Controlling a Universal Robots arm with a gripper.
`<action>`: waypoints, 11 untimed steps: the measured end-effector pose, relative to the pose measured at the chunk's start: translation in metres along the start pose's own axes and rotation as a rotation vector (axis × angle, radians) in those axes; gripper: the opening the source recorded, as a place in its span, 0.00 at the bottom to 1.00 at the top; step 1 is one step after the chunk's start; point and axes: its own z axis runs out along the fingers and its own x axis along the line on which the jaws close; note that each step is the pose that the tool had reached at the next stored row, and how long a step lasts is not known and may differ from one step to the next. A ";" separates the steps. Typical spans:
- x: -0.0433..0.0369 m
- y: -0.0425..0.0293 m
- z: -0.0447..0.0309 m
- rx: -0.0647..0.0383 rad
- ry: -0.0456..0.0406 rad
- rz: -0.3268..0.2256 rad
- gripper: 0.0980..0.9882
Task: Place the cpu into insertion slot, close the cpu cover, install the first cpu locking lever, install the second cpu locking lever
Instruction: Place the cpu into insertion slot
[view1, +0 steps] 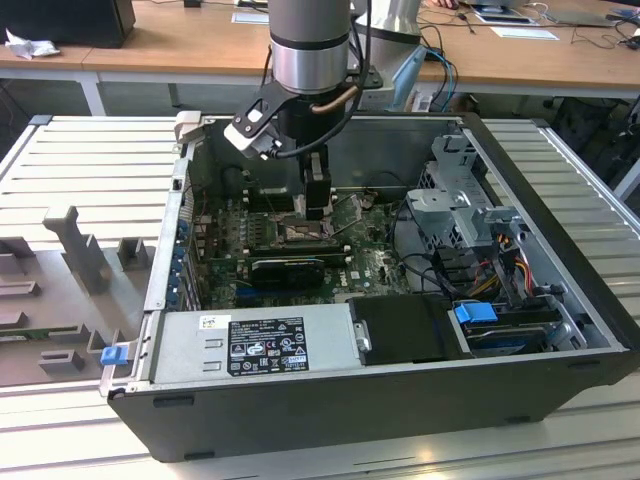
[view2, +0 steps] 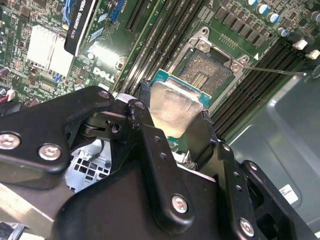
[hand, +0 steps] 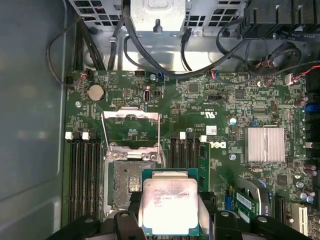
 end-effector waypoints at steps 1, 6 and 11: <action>-0.0001 -0.0003 0.0022 0.000 -0.0004 0.005 0.48; 0.0003 -0.0011 0.0111 0.007 -0.0011 0.014 0.48; 0.0004 -0.0014 0.0145 0.008 -0.0010 0.014 0.48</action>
